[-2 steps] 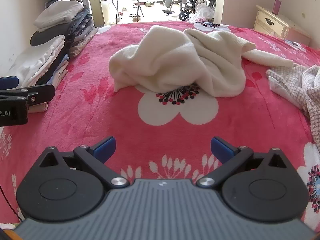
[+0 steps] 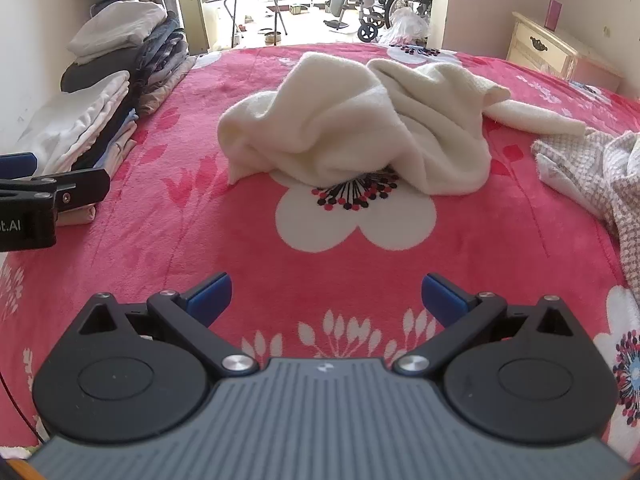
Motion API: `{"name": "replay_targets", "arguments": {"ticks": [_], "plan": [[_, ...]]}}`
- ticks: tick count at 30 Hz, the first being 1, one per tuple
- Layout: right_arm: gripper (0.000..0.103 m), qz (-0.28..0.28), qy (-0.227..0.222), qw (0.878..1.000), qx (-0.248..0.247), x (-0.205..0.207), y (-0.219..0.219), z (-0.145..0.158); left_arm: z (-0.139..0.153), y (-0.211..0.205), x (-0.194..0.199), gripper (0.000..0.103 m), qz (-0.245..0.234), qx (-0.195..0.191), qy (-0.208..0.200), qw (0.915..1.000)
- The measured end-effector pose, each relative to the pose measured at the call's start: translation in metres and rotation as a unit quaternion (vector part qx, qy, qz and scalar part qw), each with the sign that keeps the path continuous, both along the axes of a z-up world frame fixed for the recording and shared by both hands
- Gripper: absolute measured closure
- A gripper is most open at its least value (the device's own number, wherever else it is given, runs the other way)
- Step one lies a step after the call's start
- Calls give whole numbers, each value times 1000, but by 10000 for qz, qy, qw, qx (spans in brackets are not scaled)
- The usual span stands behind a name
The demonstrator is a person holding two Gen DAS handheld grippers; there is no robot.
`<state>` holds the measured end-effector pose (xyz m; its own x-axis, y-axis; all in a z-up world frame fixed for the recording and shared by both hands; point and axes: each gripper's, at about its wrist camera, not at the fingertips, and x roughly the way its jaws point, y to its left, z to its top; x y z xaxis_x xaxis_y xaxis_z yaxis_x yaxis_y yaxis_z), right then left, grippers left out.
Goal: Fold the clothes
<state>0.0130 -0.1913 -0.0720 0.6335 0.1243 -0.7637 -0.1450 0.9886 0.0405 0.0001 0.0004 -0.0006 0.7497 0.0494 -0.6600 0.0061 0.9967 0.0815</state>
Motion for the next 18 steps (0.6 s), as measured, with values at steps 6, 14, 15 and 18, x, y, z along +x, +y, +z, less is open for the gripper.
{"name": "replay_targets", "arguments": {"ticks": [6, 14, 15, 18], "plan": [[1, -2, 11, 10000, -3, -1, -3, 3, -1, 3, 4, 0, -100, -39, 83, 9999], [1, 4, -7, 10000, -15, 1, -2, 1, -18, 14, 10, 0, -80, -563, 636, 9964], [1, 6, -10, 10000, -15, 0, -2, 2, -20, 15, 11, 0, -87, -667, 729, 9951], [1, 7, -11, 10000, -8, 0, -4, 4, -23, 17, 9, 0, -25, -726, 706, 9949]]}}
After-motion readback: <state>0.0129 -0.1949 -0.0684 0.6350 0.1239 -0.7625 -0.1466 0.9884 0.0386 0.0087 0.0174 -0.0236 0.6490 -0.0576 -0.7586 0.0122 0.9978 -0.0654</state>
